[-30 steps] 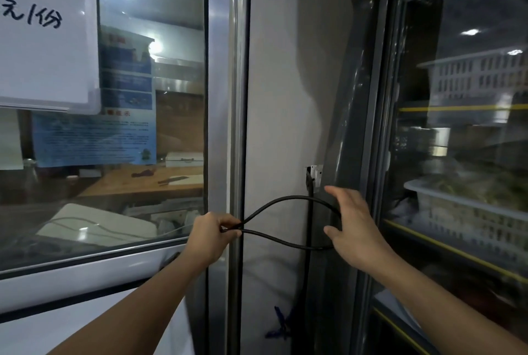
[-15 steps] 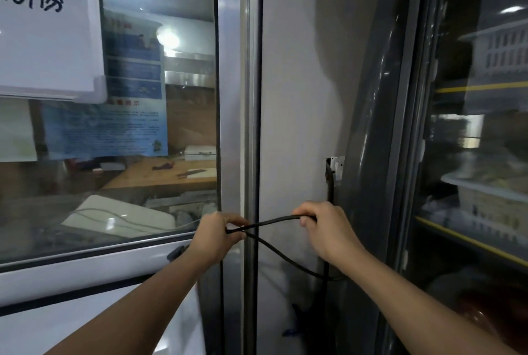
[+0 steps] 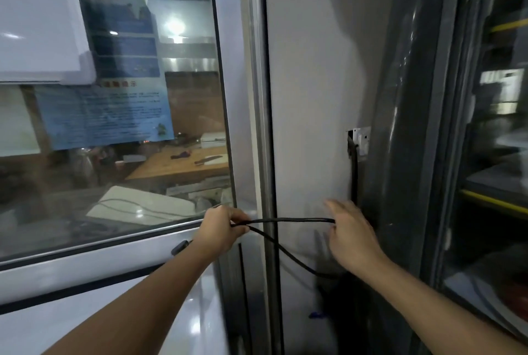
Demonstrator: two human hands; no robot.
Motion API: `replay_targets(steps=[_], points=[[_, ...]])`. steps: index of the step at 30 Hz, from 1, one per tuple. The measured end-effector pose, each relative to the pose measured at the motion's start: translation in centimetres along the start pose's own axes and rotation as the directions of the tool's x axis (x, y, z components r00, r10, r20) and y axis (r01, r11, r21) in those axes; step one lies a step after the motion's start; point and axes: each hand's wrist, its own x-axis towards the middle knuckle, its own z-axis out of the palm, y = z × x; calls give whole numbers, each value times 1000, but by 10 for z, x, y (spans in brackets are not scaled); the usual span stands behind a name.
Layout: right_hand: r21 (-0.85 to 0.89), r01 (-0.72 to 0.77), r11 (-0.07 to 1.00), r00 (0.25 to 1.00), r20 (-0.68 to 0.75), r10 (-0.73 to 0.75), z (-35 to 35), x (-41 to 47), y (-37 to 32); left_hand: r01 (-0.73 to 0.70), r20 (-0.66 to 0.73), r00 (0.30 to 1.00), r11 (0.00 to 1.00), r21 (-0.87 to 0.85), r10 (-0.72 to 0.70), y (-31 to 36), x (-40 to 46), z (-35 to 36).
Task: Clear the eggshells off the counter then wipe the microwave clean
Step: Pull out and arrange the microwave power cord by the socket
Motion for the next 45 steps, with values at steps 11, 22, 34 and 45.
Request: replay_targets(steps=[11,22,34,45], points=[[-264,62,963,986,168,-17,90,-13,-52,13,-40,999,997,75,-10,-1,7,2],[-265,68,962,998,31,-62,143,7,-59,-20,3,1000,989,144,19,-16,8,9],[100,39,994,995,88,-48,141,4,-42,-18,27,1000,990,140,14,-13,2,13],[209,-19,978,993,118,-6,136,9,-40,108,-126,987,992,67,-99,-33,-20,-14]])
